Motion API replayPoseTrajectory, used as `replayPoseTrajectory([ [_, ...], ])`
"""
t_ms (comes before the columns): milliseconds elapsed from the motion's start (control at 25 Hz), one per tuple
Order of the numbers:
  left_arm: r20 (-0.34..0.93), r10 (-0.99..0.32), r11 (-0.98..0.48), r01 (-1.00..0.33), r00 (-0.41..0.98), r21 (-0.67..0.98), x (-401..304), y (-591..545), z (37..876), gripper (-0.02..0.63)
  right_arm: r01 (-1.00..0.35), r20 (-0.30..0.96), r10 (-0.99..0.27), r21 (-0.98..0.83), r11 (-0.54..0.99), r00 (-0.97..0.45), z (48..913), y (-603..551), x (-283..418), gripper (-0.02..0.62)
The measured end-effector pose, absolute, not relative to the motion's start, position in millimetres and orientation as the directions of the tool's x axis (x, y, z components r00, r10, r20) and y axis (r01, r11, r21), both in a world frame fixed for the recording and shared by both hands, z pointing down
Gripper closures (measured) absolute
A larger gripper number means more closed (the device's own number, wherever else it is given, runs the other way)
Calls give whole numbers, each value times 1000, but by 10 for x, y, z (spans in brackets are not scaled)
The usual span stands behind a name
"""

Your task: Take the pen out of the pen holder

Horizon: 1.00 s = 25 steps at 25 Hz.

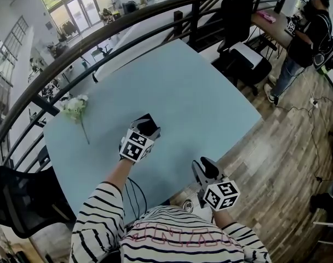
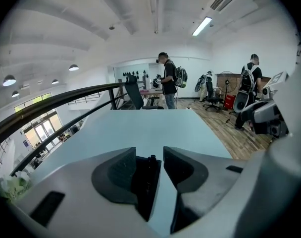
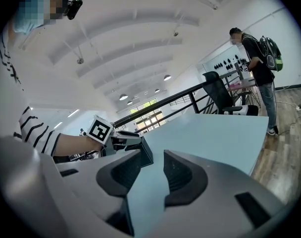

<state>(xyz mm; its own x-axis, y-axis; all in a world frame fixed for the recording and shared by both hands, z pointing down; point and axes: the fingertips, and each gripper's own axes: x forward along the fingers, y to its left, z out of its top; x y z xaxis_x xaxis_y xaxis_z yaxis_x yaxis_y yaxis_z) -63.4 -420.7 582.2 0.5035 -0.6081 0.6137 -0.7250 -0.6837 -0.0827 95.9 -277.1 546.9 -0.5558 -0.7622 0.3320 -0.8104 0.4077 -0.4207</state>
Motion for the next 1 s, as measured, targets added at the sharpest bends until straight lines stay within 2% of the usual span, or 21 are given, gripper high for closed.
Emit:
replayPoseTrajectory([
  [360,645,-603,-662,-745,469,-77,-643,-4266,5901,440,-809,334,-761,-429,402,-555,5482,-2785,980,446],
  [400,647,-606,-658,-749,462,-81,-655,-4276,5902,445,-809,334,-761,-430,401,-556,5479,-2790,981,446],
  [520,648,-620,-648,-755,442,-105,-706,-4302,5901,520,-808,333,-762,-432,400,-555,5469,-2797,984,448],
  [920,656,-596,-688,-716,464,-119,-659,-4288,5922,522,-815,331,-773,-431,387,-542,5465,-2851,1046,448],
  [1000,652,-609,-683,-717,452,-140,-683,-4312,5908,545,-815,331,-772,-432,388,-543,5466,-2851,1030,448],
])
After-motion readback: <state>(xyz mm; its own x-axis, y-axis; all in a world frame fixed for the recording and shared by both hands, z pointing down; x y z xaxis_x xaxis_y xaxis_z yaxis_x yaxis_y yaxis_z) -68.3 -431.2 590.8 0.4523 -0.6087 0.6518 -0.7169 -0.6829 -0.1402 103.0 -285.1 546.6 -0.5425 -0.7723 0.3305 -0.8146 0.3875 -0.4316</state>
